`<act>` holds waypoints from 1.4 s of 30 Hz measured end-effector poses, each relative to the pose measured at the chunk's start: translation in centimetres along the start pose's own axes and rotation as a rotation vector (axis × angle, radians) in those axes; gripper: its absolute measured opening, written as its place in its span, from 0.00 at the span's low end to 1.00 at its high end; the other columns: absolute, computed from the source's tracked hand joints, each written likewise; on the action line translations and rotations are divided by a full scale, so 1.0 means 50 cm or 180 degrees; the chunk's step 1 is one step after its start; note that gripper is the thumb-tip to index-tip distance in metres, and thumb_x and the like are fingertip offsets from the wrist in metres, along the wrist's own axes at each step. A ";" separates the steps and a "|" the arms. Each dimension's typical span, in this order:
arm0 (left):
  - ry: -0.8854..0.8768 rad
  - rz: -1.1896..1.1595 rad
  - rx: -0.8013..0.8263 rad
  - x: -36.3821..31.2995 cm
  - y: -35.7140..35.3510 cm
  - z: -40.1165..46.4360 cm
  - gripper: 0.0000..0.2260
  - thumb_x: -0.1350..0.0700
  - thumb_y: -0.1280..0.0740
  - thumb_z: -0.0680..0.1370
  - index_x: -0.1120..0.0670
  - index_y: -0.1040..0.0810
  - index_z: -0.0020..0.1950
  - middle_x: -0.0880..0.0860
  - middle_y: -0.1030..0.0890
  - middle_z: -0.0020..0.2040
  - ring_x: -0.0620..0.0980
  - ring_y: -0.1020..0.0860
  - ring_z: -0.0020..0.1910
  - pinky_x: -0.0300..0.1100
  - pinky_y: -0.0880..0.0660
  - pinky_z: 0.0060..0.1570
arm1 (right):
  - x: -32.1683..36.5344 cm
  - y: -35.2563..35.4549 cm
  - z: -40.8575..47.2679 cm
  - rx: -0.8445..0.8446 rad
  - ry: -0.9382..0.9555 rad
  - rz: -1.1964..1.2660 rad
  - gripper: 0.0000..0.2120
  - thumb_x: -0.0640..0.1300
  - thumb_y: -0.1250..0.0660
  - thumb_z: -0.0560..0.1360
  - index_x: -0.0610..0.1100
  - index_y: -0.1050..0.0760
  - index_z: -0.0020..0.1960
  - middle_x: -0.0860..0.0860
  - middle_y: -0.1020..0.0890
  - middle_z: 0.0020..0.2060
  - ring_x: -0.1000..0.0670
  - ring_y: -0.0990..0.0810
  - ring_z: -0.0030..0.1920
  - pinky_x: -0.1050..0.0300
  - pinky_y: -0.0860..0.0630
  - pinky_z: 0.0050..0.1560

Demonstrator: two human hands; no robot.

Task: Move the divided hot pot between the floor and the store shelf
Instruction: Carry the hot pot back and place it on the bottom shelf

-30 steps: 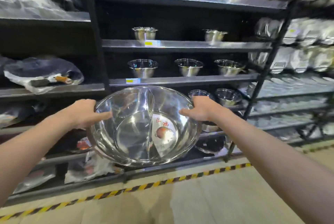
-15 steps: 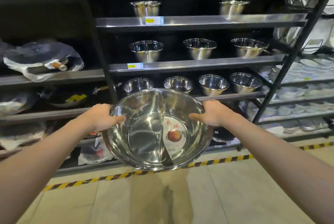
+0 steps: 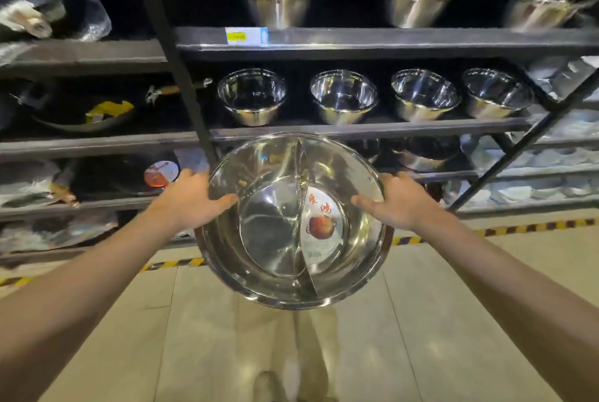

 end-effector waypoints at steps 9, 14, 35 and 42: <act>0.0369 -0.0052 0.0085 0.028 -0.298 0.067 0.32 0.33 0.35 0.71 0.53 0.28 0.67 0.61 0.26 0.58 0.64 0.27 0.59 0.55 0.29 0.57 | -0.159 -0.275 0.104 0.0390 -0.0205 0.0099 0.43 0.75 0.40 0.71 0.43 0.31 0.72 0.39 0.27 0.67 0.35 0.28 0.66 0.41 0.28 0.65; 0.0428 -0.0079 0.0250 0.065 -0.501 0.125 0.29 0.36 0.35 0.73 0.54 0.27 0.66 0.61 0.25 0.57 0.64 0.27 0.58 0.56 0.27 0.58 | -0.236 -0.458 0.181 0.0589 -0.0172 0.0082 0.40 0.74 0.40 0.72 0.44 0.29 0.70 0.40 0.25 0.63 0.37 0.27 0.65 0.42 0.30 0.66; 0.0523 -0.0274 -0.0119 0.381 -1.127 0.764 0.30 0.33 0.39 0.71 0.53 0.25 0.63 0.58 0.26 0.53 0.61 0.27 0.56 0.56 0.27 0.56 | -0.356 -1.158 0.843 0.0220 -0.0070 0.0240 0.36 0.73 0.37 0.68 0.47 0.26 0.64 0.42 0.24 0.58 0.37 0.27 0.63 0.41 0.26 0.62; 0.0638 -0.0213 -0.0298 0.428 -1.201 0.862 0.29 0.36 0.36 0.73 0.56 0.27 0.64 0.61 0.27 0.58 0.64 0.28 0.60 0.58 0.28 0.59 | -0.356 -1.230 0.975 0.0076 0.0068 0.0190 0.39 0.76 0.41 0.66 0.47 0.25 0.63 0.41 0.23 0.60 0.37 0.28 0.65 0.40 0.27 0.63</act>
Point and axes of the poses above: each hand's wrist, its own z-axis towards the middle knuckle, its own y-axis out of the back of the hand, x = y × z, the point moved 2 cm from there along z, towards the middle knuckle
